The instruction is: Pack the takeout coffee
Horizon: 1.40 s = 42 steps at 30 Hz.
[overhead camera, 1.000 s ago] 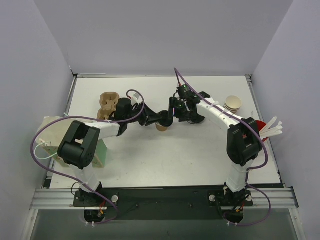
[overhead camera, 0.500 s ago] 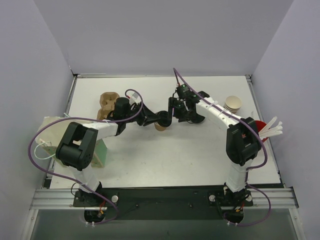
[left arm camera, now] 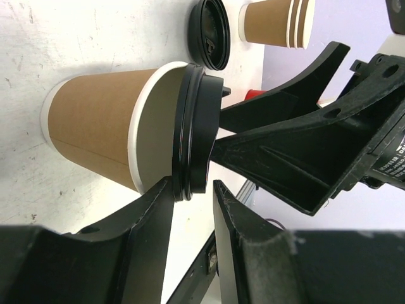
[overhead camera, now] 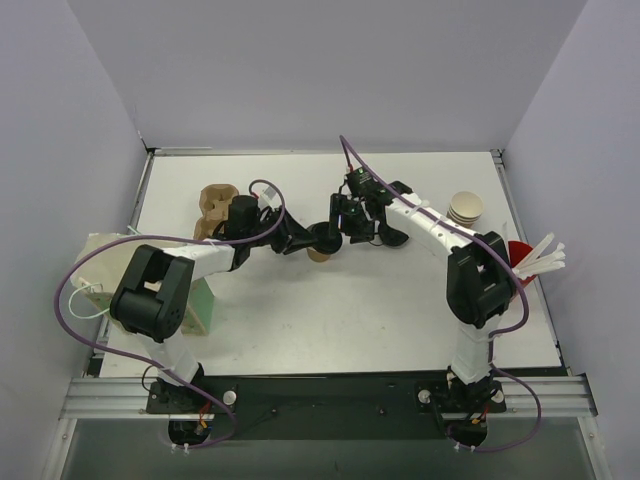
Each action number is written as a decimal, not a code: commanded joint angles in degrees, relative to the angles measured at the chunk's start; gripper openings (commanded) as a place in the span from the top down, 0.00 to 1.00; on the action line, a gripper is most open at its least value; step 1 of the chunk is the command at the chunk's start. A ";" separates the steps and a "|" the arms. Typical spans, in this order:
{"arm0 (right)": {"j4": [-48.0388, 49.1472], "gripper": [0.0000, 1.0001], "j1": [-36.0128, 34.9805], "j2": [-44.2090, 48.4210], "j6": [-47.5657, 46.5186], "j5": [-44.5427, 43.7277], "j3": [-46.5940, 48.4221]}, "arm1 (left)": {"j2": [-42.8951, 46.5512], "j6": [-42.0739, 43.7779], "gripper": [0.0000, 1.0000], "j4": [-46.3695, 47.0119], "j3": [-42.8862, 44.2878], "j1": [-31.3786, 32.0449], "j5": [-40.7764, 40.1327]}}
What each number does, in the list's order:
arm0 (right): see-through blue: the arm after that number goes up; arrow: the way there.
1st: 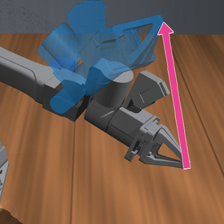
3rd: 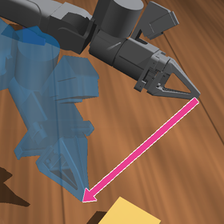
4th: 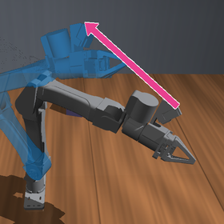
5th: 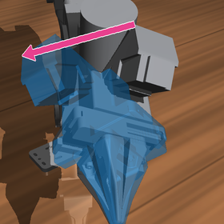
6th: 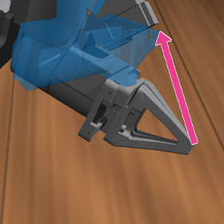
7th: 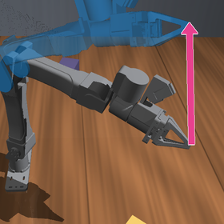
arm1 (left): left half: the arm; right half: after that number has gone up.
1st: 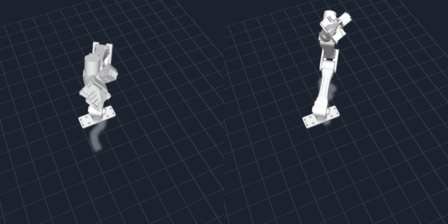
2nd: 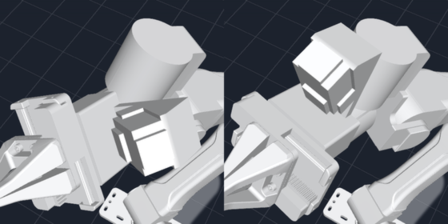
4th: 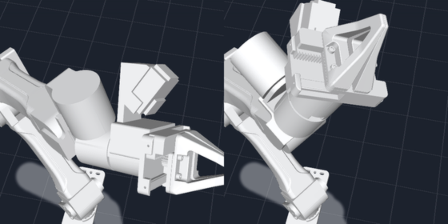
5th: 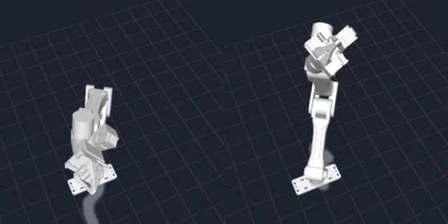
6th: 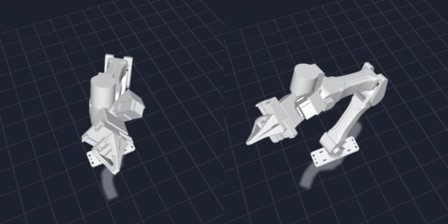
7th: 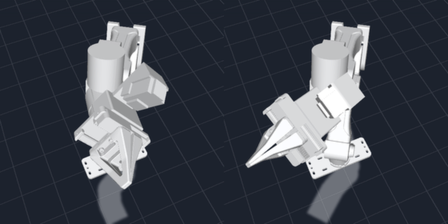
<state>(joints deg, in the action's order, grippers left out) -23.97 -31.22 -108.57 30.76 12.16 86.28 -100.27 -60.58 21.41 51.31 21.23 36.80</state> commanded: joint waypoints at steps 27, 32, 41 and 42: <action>-1.70 0.41 -0.42 -2.61 0.53 0.05 4.16 | 6.05 8.46 0.52 -12.00 6.70 -1.72 -0.32; -1.87 0.41 -0.42 -2.96 0.70 0.05 4.42 | 6.40 9.95 0.52 -14.63 7.31 -1.99 -0.85; -2.40 0.41 -0.77 -3.57 0.70 0.14 5.83 | 6.75 12.67 0.52 -18.68 8.02 -2.51 -2.96; -2.40 0.41 -0.86 -3.57 0.79 0.14 5.92 | 6.93 12.85 0.52 -19.03 8.28 -2.60 -3.22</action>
<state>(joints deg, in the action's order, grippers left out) -24.60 -31.40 -111.13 31.40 12.82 89.82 -95.68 -50.35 4.58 56.51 19.27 34.98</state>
